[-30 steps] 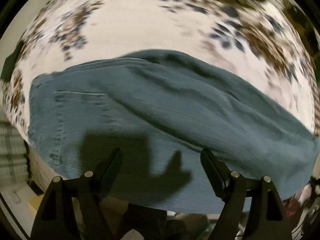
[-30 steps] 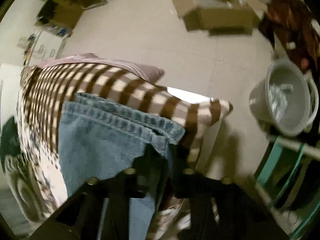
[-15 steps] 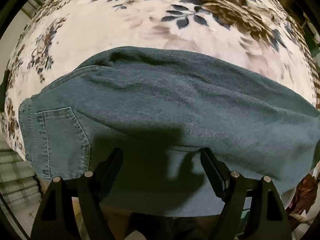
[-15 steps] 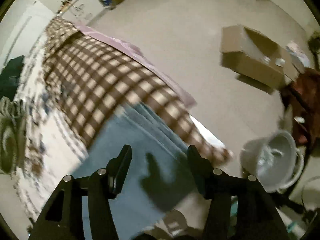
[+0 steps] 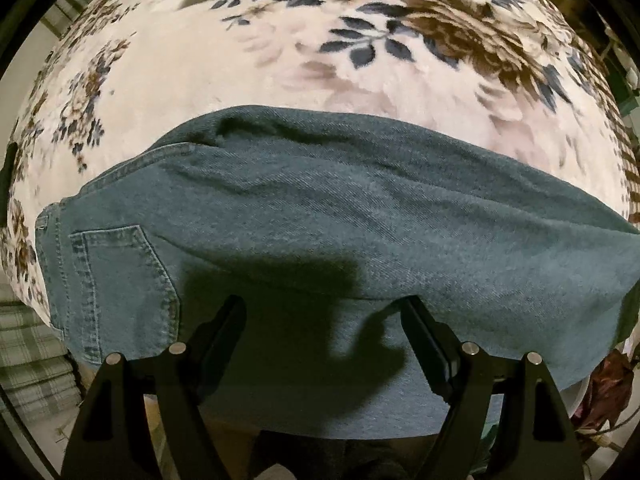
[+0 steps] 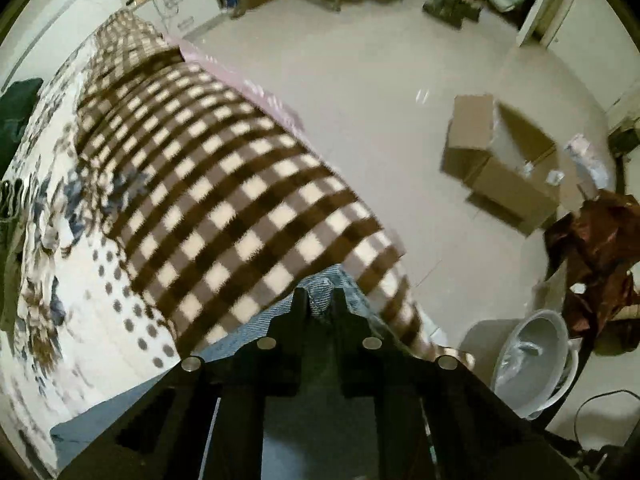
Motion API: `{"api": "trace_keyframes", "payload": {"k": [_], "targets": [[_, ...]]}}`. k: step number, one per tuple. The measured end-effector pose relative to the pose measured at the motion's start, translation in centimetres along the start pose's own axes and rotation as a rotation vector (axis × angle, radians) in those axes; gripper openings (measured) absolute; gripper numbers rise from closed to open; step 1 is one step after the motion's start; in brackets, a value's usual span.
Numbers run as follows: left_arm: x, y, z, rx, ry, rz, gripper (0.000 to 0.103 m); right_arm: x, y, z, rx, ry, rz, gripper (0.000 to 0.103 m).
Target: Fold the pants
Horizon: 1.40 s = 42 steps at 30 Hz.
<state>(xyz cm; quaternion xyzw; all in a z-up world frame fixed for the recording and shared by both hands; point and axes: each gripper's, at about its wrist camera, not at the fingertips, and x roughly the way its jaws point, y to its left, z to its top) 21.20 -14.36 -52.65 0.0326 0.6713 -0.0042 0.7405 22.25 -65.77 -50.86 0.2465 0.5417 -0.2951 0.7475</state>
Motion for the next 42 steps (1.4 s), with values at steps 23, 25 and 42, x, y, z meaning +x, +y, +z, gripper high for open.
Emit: {"api": "trace_keyframes", "payload": {"k": [23, 25, 42], "targets": [[2.1, -0.4, 3.0, -0.016, -0.031, -0.008, 0.079, 0.2, -6.3, -5.0, 0.141, 0.156, 0.140, 0.050], [4.0, -0.1, 4.0, -0.025, -0.002, 0.002, 0.080, 0.3, -8.2, -7.4, 0.219, 0.193, 0.177, 0.050], [2.5, -4.5, 1.5, 0.082, 0.052, 0.008, 0.085, 0.6, -12.3, -15.0, 0.464, -0.039, 0.254, 0.053]]}}
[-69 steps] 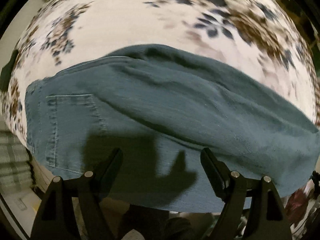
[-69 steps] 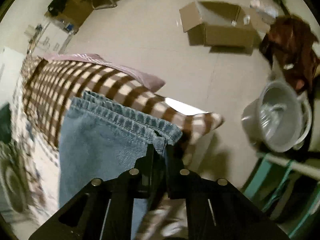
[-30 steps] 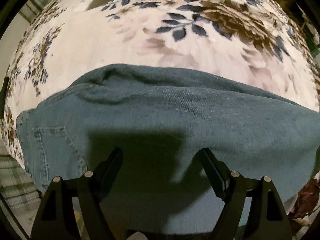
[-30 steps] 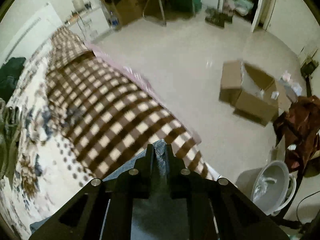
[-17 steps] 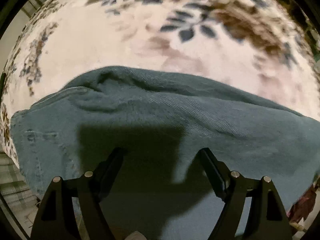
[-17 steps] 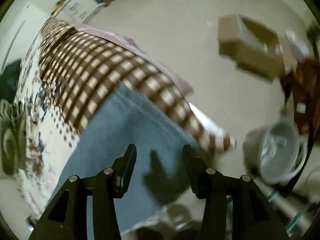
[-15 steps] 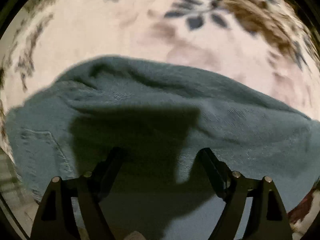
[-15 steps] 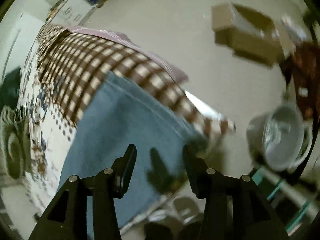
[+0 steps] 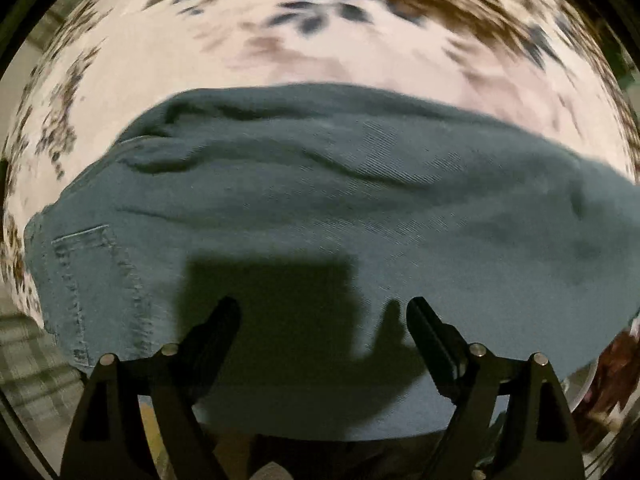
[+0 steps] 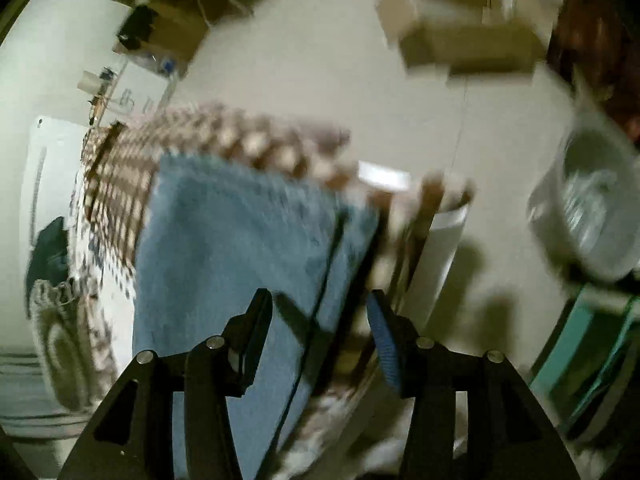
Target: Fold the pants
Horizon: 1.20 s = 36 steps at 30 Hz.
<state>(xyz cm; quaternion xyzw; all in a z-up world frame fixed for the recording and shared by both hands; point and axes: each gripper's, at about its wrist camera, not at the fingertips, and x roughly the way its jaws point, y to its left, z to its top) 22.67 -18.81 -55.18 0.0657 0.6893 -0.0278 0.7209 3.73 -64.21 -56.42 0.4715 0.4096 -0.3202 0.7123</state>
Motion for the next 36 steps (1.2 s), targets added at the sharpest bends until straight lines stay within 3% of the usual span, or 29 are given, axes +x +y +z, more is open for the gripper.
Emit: {"api": "trace_keyframes", "payload": {"k": [2, 6, 8, 9, 13, 19, 23, 26, 27, 28, 31, 33, 35, 36], "targets": [[0.6, -1.7, -0.2, 0.032, 0.011, -0.006, 0.085, -0.8, 0.3, 0.9, 0.013, -0.005, 0.052, 0.053], [2.6, -4.2, -0.2, 0.086, 0.017, 0.023, 0.088, 1.6, 0.0, 1.8, 0.086, 0.105, 0.095, 0.049], [3.0, -4.1, 0.2, 0.071, 0.001, 0.049, 0.103, 3.4, -0.4, 1.8, 0.138, 0.149, 0.082, 0.035], [3.2, -3.6, 0.5, 0.058, 0.013, 0.036, 0.103, 4.2, -0.1, 1.8, 0.151, 0.158, 0.066, 0.028], [3.4, -2.8, 1.4, 0.038, 0.040, -0.018, 0.103, 4.1, -0.3, 1.6, 0.171, 0.122, 0.050, 0.005], [1.6, -2.5, 1.6, 0.060, 0.021, -0.029, 0.103, 1.3, -0.2, 1.1, 0.135, 0.061, 0.021, 0.002], [2.6, -3.3, 2.7, 0.082, 0.037, -0.024, 0.103, 3.0, -1.4, 1.3, 0.136, 0.126, 0.006, 0.003], [3.7, -3.2, 4.0, 0.071, 0.040, -0.034, 0.103, 3.1, -2.6, 1.7, 0.162, 0.147, 0.084, 0.033], [3.9, -3.0, 4.3, 0.061, 0.035, -0.044, 0.103, 3.0, -2.7, 1.7, 0.160, 0.145, 0.110, 0.047], [4.0, -2.8, 4.6, 0.048, 0.027, -0.059, 0.103, 3.1, -2.9, 1.7, 0.153, 0.146, 0.147, 0.051], [4.4, -2.4, 4.5, 0.030, -0.004, -0.088, 0.103, 4.9, -3.6, 1.3, 0.140, 0.190, 0.200, 0.052], [4.5, -2.5, 4.2, 0.037, -0.023, -0.089, 0.103, 5.2, -4.0, 0.9, 0.145, 0.150, 0.265, 0.061], [4.7, -2.2, 4.4, 0.041, -0.033, -0.089, 0.103, 4.9, -4.3, 0.7, 0.139, 0.109, 0.376, 0.058], [4.8, -2.1, 4.4, 0.044, -0.036, -0.090, 0.103, 4.8, -4.3, 0.7, 0.125, 0.104, 0.447, 0.051]]}}
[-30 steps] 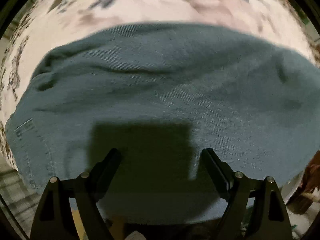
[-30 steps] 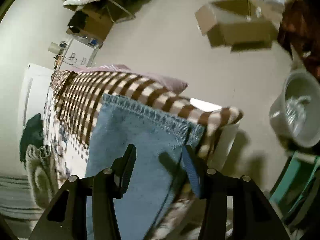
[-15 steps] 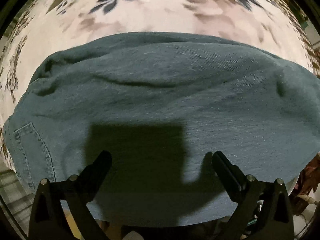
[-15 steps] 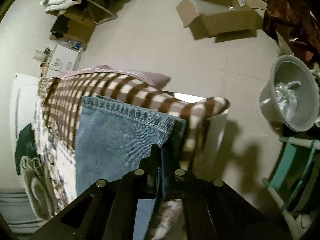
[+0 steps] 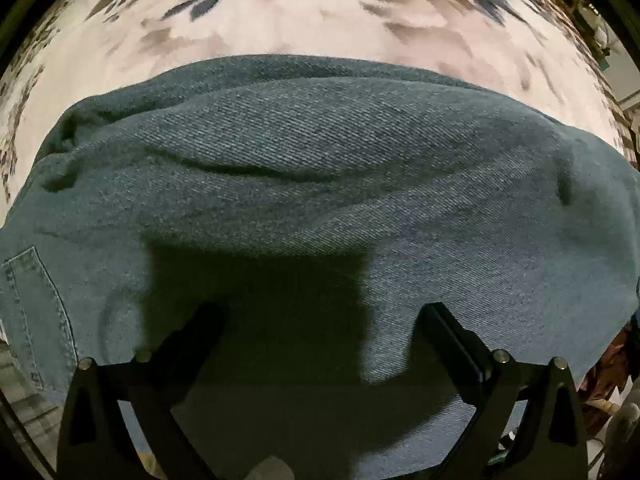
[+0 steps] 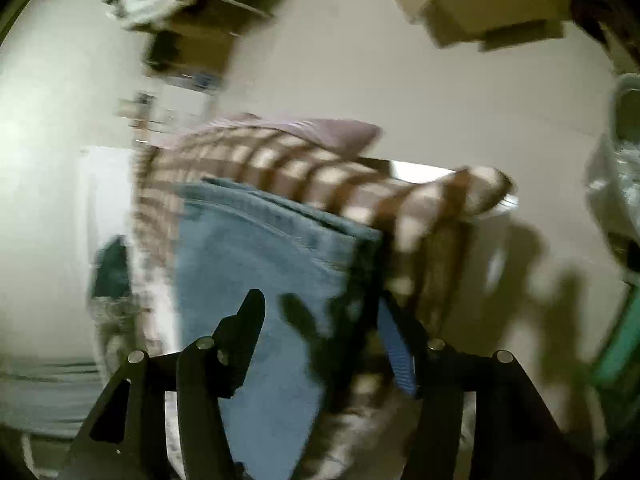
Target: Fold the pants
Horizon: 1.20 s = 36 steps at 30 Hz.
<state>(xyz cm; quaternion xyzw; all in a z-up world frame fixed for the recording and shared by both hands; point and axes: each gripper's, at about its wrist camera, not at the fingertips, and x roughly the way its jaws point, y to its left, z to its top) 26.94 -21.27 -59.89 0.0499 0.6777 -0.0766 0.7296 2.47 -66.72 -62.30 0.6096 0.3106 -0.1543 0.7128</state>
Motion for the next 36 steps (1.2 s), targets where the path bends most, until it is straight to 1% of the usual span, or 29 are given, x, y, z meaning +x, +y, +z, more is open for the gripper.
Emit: {"api": "trace_keyframes", "payload": {"k": [3, 4, 6, 9, 10, 12, 14, 15, 17, 18, 19, 22, 23, 24, 25, 26, 28, 29, 31, 33, 36], "targets": [[0.0, -0.1, -1.2, -0.002, -0.007, 0.000, 0.103, 0.8, -0.1, 0.0, -0.023, 0.028, 0.032, 0.051], [0.1, 0.0, -1.1, -0.005, -0.008, 0.000, 0.103, 1.4, -0.4, 0.2, -0.020, 0.035, 0.041, 0.051], [-0.6, -0.1, -3.8, -0.015, -0.011, 0.000, 0.103, 2.0, -0.5, 0.7, -0.011, 0.035, 0.095, 0.053], [-1.0, 0.4, -3.6, -0.033, -0.014, 0.003, 0.103, 2.6, 0.3, 1.8, -0.020, 0.062, 0.226, 0.052], [-1.0, 0.5, -3.5, -0.039, -0.017, 0.005, 0.103, 3.2, 0.8, 2.1, -0.042, 0.082, 0.243, 0.052], [-1.6, -0.2, -2.6, -0.052, -0.022, 0.008, 0.103, 4.6, 1.5, 2.3, -0.084, 0.101, 0.207, 0.053], [-1.6, -0.1, -2.3, -0.066, -0.028, 0.011, 0.103, 6.2, 1.9, 2.4, -0.104, 0.119, 0.199, 0.054], [-1.5, 0.0, -2.2, -0.070, -0.030, 0.013, 0.103, 6.4, 2.2, 2.5, -0.115, 0.117, 0.212, 0.056], [-1.4, 0.2, -2.1, -0.075, -0.035, 0.013, 0.103, 6.9, 3.2, 2.8, -0.123, 0.144, 0.282, 0.056], [-1.6, -0.3, -2.4, -0.078, -0.037, 0.013, 0.103, 7.1, 3.4, 3.0, -0.115, 0.147, 0.338, 0.057], [-1.6, -0.3, -2.3, -0.081, -0.039, 0.013, 0.103, 7.3, 3.4, 3.0, -0.108, 0.149, 0.352, 0.057], [-1.9, 0.1, -2.8, -0.086, -0.051, 0.013, 0.103, 8.4, 2.7, 3.1, -0.083, 0.127, 0.344, 0.054], [-2.0, 0.1, -2.8, -0.088, -0.055, 0.014, 0.103, 8.4, 2.8, 3.1, -0.091, 0.120, 0.344, 0.054], [-1.9, 0.4, -3.0, -0.089, -0.060, 0.013, 0.103, 8.5, 3.4, 3.1, -0.114, 0.121, 0.323, 0.055], [-1.8, 0.5, -3.1, -0.091, -0.062, 0.014, 0.103, 8.5, 3.7, 3.0, -0.125, 0.120, 0.304, 0.052], [-1.8, 0.5, -3.1, -0.089, -0.063, 0.015, 0.103, 8.5, 4.0, 3.0, -0.127, 0.113, 0.275, 0.047], [-2.3, 0.3, -3.4, -0.086, -0.052, 0.013, 0.103, 8.5, 4.5, 3.0, -0.119, 0.087, 0.174, 0.007], [-2.5, 0.4, -3.8, -0.085, -0.047, 0.014, 0.103, 8.3, 4.8, 2.9, -0.114, 0.074, 0.137, 0.006], [-3.0, 0.1, -3.5, -0.077, -0.030, 0.016, 0.103, 7.7, 5.3, 2.7, -0.116, 0.055, 0.104, 0.006], [-4.2, -0.4, -2.8, -0.083, -0.032, 0.015, 0.103, 6.5, 7.3, 2.2, -0.144, 0.032, 0.090, 0.006], [-6.1, 0.0, -2.8, -0.088, -0.065, 0.004, 0.103, 4.7, 10.8, 1.0, -0.193, 0.015, 0.088, 0.005]]}}
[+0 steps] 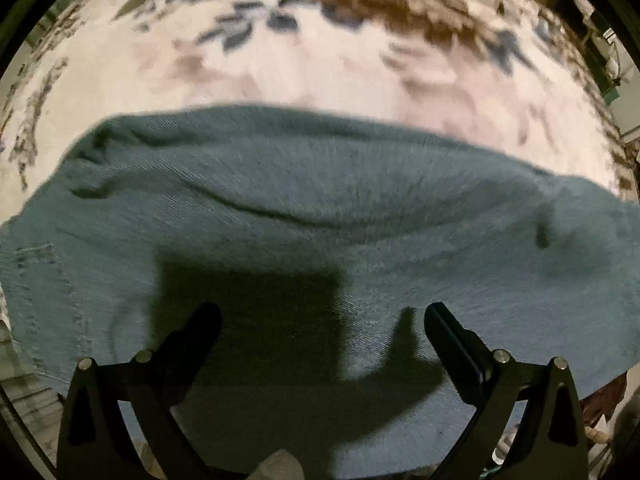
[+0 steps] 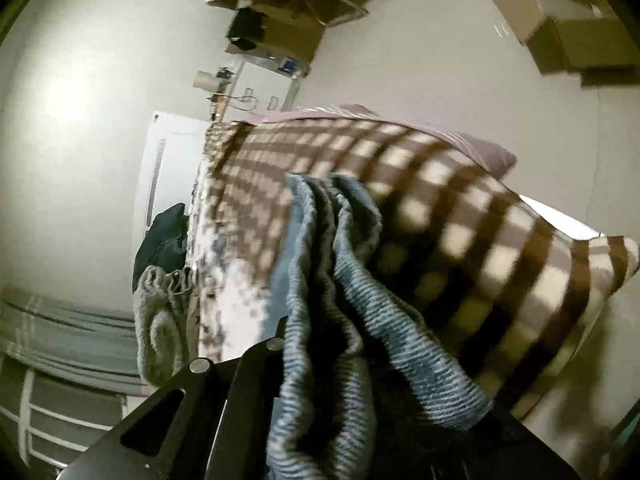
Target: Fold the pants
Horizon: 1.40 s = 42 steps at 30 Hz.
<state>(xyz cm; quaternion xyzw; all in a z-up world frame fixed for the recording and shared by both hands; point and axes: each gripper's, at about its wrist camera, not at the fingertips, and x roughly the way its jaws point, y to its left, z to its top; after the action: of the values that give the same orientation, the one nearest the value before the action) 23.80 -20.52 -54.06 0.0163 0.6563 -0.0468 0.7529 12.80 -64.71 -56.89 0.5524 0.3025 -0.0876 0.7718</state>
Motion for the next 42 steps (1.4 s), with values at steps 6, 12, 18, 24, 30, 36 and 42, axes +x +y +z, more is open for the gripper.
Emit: {"api": "trace_keyframes", "payload": {"k": [6, 12, 18, 24, 30, 36, 42], "targets": [[-4.7, 2.7, -0.5, -0.069, -0.044, -0.065, 0.103, -2.0, 8.7, -2.6, -0.124, 0.003, 0.012, 0.005], [-8.7, 9.6, -3.1, -0.163, -0.095, -0.078, 0.103, -1.8, 16.9, -9.8, -0.277, 0.073, 0.044, 0.005], [-10.0, 18.0, -6.3, -0.275, -0.083, -0.040, 0.103, 3.4, 21.9, -21.0, -0.429, 0.222, 0.032, 0.005], [-8.2, 26.5, -10.4, -0.377, -0.027, 0.039, 0.103, 12.0, 21.6, -36.2, -0.685, 0.389, -0.068, 0.005], [-7.4, 32.6, -14.2, -0.443, 0.011, 0.081, 0.103, 16.5, 20.3, -46.7, -0.900, 0.451, -0.196, 0.006], [-7.1, 34.7, -13.9, -0.482, -0.002, 0.018, 0.103, 17.8, 21.9, -51.1, -0.902, 0.623, -0.235, 0.060], [-8.1, 31.6, -9.7, -0.398, -0.075, -0.076, 0.103, 14.4, 22.1, -48.1, -0.655, 0.809, -0.046, 0.062]]}}
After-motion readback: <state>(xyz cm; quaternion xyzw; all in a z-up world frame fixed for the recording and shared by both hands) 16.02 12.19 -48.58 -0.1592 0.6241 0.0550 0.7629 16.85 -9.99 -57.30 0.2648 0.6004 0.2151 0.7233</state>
